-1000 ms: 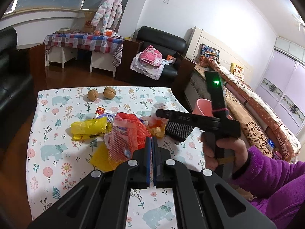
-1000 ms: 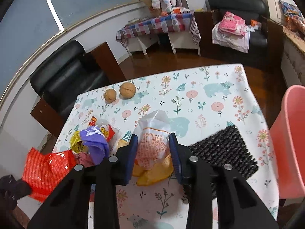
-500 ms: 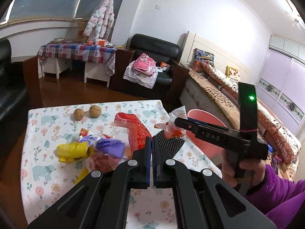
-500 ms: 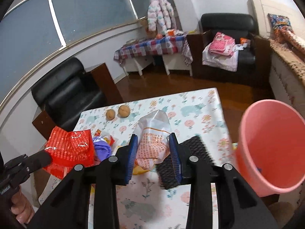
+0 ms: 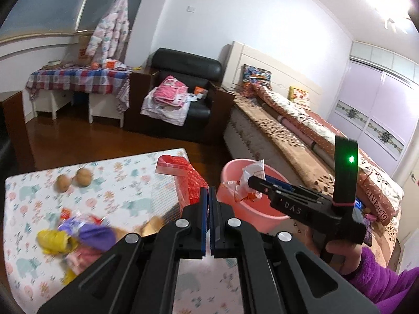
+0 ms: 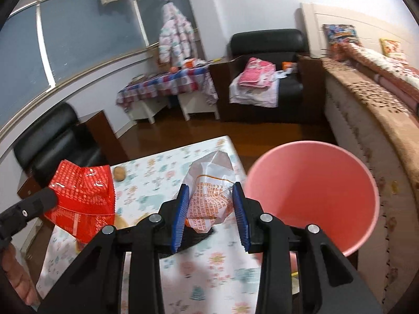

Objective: Collect trash
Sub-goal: 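Carry the red wrapper and plastic bag over the pink bucket with both grippers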

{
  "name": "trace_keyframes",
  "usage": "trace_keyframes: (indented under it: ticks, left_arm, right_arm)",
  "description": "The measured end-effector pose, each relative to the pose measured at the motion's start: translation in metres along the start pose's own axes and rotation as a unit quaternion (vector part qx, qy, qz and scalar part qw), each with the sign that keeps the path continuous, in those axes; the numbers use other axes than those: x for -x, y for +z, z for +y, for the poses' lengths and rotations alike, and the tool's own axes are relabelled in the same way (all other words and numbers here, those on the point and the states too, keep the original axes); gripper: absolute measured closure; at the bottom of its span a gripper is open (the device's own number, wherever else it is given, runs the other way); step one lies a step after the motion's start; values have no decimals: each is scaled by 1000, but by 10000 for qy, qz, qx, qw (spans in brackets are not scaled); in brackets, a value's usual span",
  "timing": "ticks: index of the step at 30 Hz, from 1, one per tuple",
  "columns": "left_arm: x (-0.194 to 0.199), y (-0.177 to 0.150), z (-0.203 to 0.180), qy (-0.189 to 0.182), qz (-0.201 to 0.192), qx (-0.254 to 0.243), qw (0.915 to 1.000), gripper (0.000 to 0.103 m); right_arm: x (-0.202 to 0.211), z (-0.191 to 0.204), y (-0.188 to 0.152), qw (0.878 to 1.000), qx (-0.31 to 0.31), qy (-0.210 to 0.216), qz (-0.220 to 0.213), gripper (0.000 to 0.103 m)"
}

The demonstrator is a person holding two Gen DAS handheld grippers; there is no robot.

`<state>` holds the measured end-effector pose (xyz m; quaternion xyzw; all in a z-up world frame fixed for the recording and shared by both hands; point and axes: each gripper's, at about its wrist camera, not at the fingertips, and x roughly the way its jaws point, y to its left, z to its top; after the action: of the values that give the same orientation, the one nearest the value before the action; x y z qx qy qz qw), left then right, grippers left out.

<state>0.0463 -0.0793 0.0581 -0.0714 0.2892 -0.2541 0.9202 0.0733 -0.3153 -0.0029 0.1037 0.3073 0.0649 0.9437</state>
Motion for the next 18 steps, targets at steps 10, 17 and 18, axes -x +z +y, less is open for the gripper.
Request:
trace_keyframes:
  ticks: [10, 17, 18]
  left_arm:
    - [-54, 25, -46, -344, 159, -344, 9987, 102]
    - [-91, 35, -78, -507, 300, -575, 9966, 102]
    - [-98, 37, -84, -527, 327, -628, 9961, 102]
  right_arm:
    - [9, -51, 1, 9973, -372, -595, -228, 68]
    - [6, -77, 1, 9949, -502, -837, -250, 68]
    - [5, -81, 0, 9945, -526, -871, -246, 68]
